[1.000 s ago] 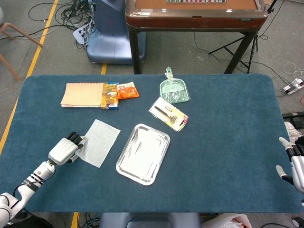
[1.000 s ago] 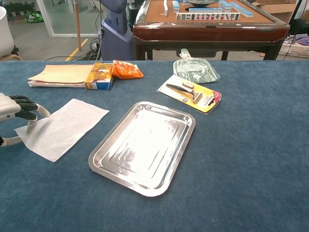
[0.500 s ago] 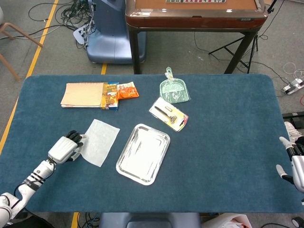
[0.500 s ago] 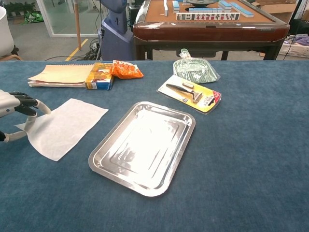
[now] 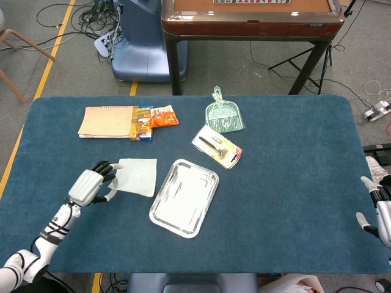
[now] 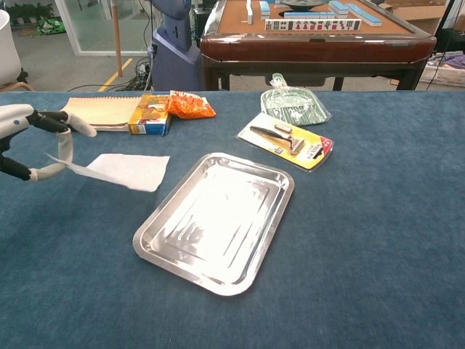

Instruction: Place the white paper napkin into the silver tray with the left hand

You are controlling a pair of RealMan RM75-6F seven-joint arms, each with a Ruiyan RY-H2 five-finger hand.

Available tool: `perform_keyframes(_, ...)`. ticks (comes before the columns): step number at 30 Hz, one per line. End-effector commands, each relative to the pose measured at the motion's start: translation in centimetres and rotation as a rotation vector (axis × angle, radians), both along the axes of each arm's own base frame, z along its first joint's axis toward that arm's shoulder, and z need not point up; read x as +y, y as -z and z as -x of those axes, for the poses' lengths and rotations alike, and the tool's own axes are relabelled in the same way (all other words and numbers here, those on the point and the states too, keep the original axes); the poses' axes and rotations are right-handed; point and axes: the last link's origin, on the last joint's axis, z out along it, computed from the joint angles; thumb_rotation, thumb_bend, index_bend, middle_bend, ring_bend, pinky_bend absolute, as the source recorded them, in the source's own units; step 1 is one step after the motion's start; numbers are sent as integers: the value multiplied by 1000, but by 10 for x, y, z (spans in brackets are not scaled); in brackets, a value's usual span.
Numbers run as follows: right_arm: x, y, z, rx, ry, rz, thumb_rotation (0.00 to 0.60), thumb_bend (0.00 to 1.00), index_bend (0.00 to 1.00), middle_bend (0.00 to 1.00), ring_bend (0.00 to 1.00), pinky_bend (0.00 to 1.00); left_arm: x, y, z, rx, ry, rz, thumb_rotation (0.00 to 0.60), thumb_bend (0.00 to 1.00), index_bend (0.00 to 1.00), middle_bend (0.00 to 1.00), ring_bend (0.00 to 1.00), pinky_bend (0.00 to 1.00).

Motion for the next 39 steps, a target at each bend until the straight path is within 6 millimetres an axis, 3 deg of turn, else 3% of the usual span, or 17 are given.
perform_keyframes(1,1,0,0,-1,0,2,600,279,161,263,212,280,-2,3,-30,-99,4,13,600,375,612,244,207,132)
perform_keyframes(10,3,-1,2,-5,2,8,600,279,161,263,212,280,-22,35,-84,-218,62,125,600,374,620,250,207,132)
perform_keyframes(21,6,-2,4,-9,9,15,600,279,161,263,212,280,-62,76,-98,-141,215,287,600,374,623,255,206,132)
perform_keyframes(28,7,-3,5,-10,11,20,600,279,161,263,212,280,-57,88,-94,2,312,254,600,375,621,255,202,119)
perform_keyframes(39,10,-4,6,-12,14,28,600,279,161,263,212,280,-35,90,-102,51,327,180,600,374,613,255,200,110)
